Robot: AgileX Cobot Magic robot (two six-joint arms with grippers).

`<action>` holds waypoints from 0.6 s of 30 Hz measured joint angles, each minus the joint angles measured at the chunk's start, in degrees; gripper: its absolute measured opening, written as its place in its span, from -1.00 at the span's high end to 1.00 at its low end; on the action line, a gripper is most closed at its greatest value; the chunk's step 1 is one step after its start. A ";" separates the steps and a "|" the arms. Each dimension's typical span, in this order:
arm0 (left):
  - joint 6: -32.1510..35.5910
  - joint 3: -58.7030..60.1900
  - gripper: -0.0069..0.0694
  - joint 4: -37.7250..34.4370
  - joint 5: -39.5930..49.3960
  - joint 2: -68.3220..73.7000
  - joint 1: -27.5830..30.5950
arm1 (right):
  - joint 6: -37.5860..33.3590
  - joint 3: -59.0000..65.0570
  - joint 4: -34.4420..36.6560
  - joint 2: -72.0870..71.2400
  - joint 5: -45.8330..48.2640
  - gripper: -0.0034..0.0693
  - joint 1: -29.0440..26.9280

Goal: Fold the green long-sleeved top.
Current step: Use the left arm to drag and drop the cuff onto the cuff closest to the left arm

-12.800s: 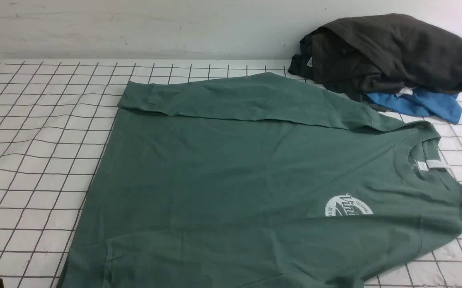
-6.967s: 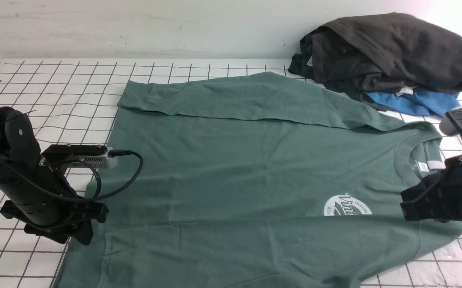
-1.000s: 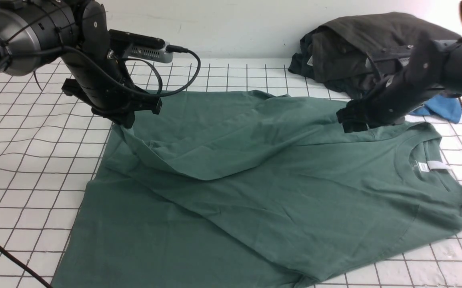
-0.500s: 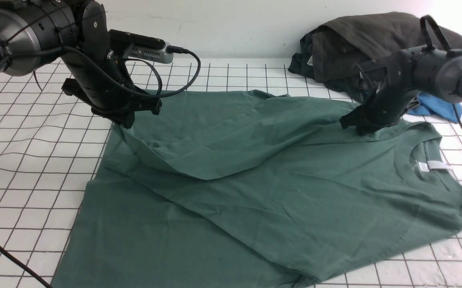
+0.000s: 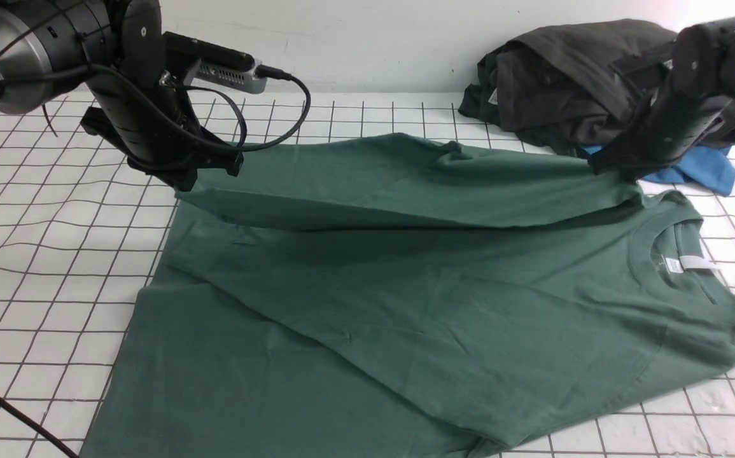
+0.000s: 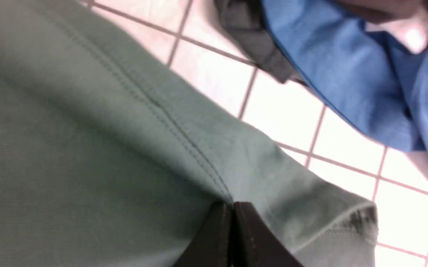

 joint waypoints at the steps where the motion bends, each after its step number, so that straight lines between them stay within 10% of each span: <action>1: 0.00 0.00 0.72 0.17 1.51 0.05 0.00 | -0.61 0.00 1.35 0.09 0.51 0.93 -0.41; 18: 4.01 0.00 -0.49 1.26 3.02 1.71 0.00 | -6.71 0.00 16.80 0.28 -8.02 0.45 1.99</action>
